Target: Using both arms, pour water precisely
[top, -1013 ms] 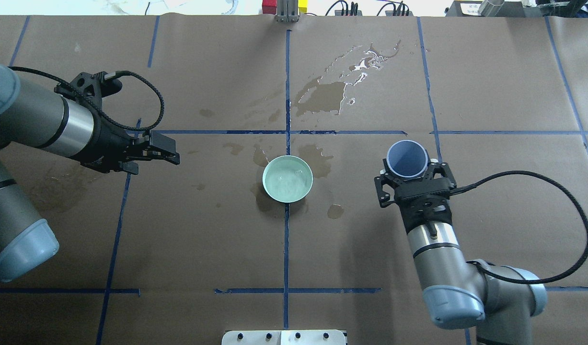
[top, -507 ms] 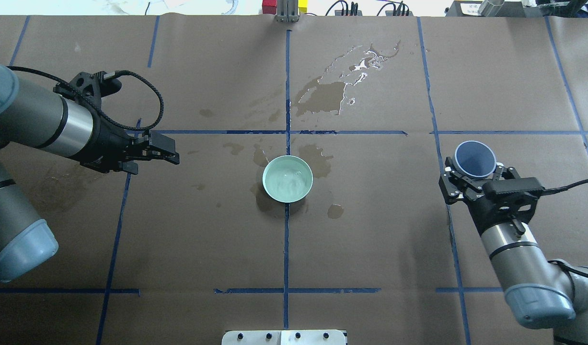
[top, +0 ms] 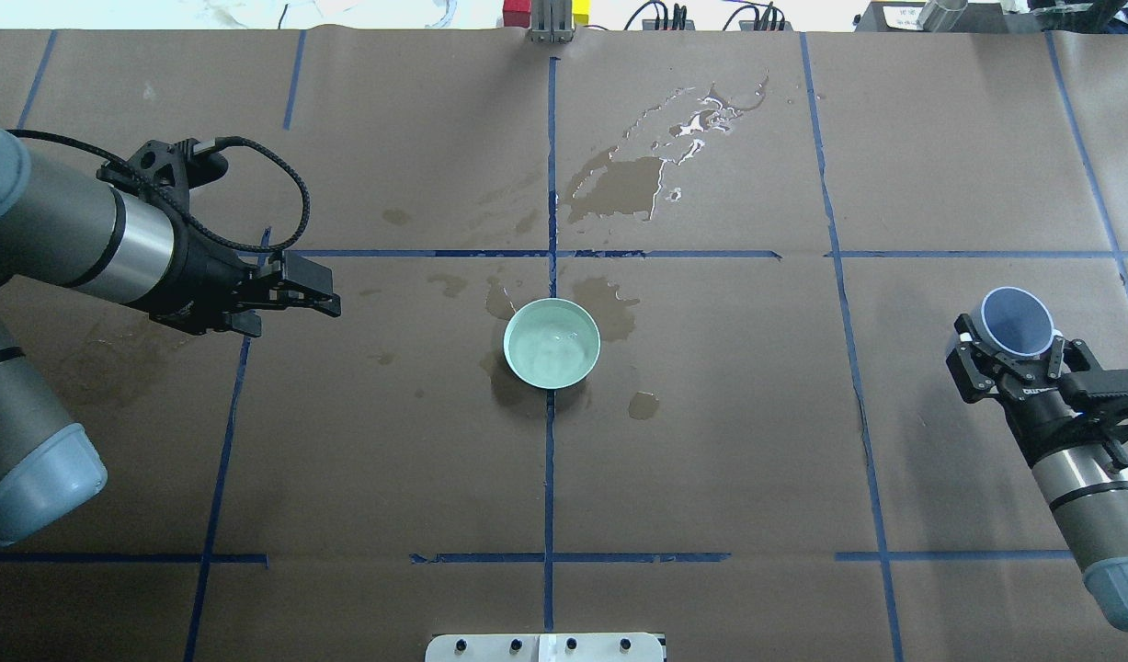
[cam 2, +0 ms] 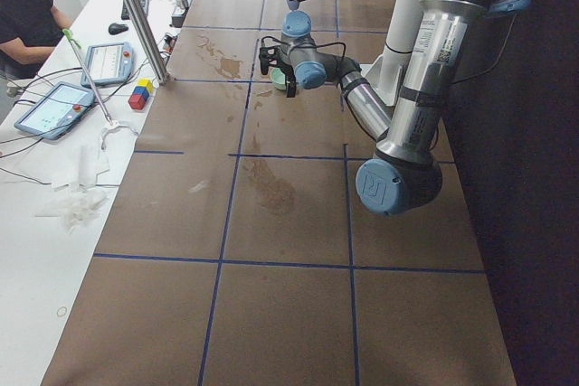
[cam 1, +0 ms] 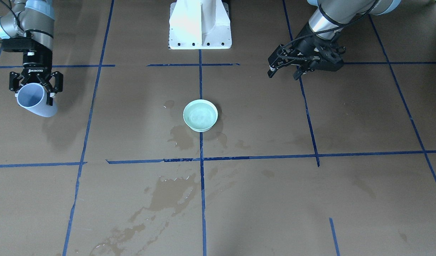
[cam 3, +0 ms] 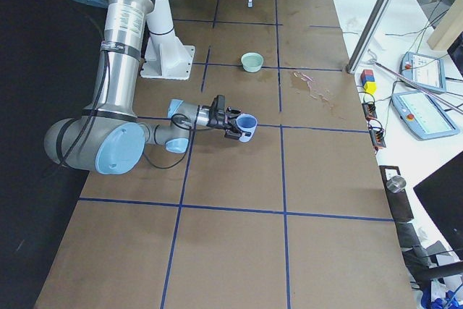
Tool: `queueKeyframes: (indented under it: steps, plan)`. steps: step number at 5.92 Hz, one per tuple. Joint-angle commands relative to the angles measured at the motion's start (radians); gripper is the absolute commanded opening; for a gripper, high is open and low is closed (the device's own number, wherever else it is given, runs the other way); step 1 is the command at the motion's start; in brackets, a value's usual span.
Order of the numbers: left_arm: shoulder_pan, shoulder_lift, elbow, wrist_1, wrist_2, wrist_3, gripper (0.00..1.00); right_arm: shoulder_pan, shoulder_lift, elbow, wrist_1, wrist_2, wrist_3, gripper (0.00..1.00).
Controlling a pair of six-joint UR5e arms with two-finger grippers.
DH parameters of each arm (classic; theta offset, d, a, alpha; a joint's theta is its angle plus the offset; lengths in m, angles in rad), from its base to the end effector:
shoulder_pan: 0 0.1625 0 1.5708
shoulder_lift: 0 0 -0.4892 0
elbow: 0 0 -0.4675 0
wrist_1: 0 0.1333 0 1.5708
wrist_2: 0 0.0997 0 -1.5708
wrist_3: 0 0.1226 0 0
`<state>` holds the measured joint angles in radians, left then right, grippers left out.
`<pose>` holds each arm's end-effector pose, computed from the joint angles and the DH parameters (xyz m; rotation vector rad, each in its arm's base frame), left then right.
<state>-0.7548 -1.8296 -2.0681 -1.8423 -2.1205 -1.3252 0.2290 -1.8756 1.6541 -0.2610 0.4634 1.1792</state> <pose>0.3942 -0.4659 0.2833 0.0411 1.1152 -0.1731 -0.3384 -0.3284 0.6690 1.2312 -0.6167 0.4642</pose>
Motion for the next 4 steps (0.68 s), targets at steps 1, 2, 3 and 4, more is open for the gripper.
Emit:
queueKeyframes:
  steps: [1, 2, 3, 4]
  plan:
    - [0.0, 0.001, -0.003, 0.0, 0.001, -0.003, 1.0, 0.074, 0.001, -0.102, 0.117, 0.015, -0.01, 0.03]
    - [-0.001, 0.003, -0.007, 0.0, 0.001, -0.003, 1.0, 0.096, 0.009, -0.134, 0.118, 0.039, -0.006, 0.03]
    - [-0.001, 0.003, -0.009, 0.0, 0.001, -0.003, 1.0, 0.095, 0.013, -0.142, 0.124, 0.041, -0.001, 0.05]
    - [-0.001, 0.001, -0.009, 0.0, 0.001, -0.003, 1.0, 0.096, 0.038, -0.169, 0.125, 0.043, -0.001, 0.08]
